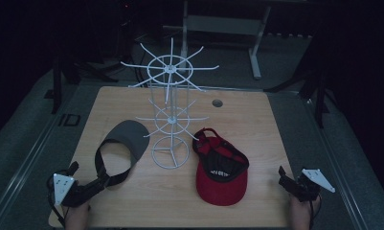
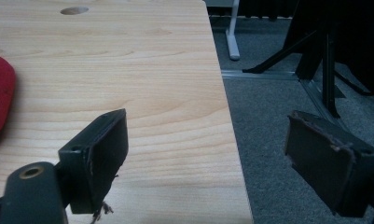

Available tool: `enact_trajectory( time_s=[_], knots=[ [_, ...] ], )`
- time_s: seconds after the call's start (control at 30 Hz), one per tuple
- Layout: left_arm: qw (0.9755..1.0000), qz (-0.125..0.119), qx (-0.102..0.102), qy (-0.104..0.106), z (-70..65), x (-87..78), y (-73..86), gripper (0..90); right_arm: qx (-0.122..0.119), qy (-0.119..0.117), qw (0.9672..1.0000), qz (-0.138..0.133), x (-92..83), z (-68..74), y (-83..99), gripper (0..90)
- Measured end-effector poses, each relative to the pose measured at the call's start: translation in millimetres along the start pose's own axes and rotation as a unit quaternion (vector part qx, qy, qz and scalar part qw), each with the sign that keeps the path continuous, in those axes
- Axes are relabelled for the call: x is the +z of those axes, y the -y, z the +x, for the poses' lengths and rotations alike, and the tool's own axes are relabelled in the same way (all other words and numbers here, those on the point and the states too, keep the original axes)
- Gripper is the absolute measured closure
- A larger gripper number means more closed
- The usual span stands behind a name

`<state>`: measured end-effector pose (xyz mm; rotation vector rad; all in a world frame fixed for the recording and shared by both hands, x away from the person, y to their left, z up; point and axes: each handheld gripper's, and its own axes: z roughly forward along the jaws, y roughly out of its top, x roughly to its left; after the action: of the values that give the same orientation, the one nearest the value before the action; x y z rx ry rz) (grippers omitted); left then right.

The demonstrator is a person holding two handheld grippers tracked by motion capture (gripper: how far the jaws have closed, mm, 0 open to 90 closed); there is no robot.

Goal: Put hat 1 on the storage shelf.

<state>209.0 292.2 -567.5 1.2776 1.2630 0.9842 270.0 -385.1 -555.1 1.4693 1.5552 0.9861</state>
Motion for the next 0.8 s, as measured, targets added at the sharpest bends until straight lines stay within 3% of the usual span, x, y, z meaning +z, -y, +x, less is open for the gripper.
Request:
enact_trajectory(
  time_s=[0.17, 0.3, 0.47, 0.53, 0.6, 0.67, 0.77, 0.8],
  knots=[
    [1.0000, -0.006, -0.001, 0.001, 0.2, -2.0, -1.8, 2.7, -0.009, 0.001, 0.9999, 0.005, -0.1, 2.2, 0.0, 13.3],
    [1.0000, -0.004, 0.003, -0.001, -2.6, -2.4, -3.4, 2.7, -0.037, -0.027, 0.9986, 0.025, 1.5, 7.4, -1.4, 12.9],
    [0.9999, 0.000, -0.006, 0.016, -5.7, -3.3, -5.2, 2.7, -0.036, -0.053, 0.9965, 0.054, 0.1, 13.2, -11.1, 11.2],
    [0.9996, 0.003, -0.010, 0.027, -8.7, -4.3, -6.4, 2.7, -0.070, -0.083, 0.9919, 0.067, -4.4, 22.3, -19.1, 11.3],
    [0.9995, 0.003, -0.007, 0.029, -10.4, -4.7, -6.6, 2.7, -0.073, -0.091, 0.9910, 0.066, -6.2, 26.4, -21.6, 11.3],
    [0.9992, 0.008, -0.010, 0.039, -12.9, -5.0, -7.0, 2.7, -0.069, -0.125, 0.9873, 0.070, -8.7, 36.2, -29.0, 11.3],
    [0.9989, 0.012, -0.012, 0.043, -14.2, -5.3, -7.6, 2.7, -0.066, -0.140, 0.9855, 0.069, -8.9, 42.3, -33.9, 13.6],
    [0.9989, 0.014, -0.012, 0.043, -15.1, -5.7, -7.7, 2.7, -0.061, -0.162, 0.9826, 0.067, -9.0, 48.4, -41.0, 14.7]
  ],
)
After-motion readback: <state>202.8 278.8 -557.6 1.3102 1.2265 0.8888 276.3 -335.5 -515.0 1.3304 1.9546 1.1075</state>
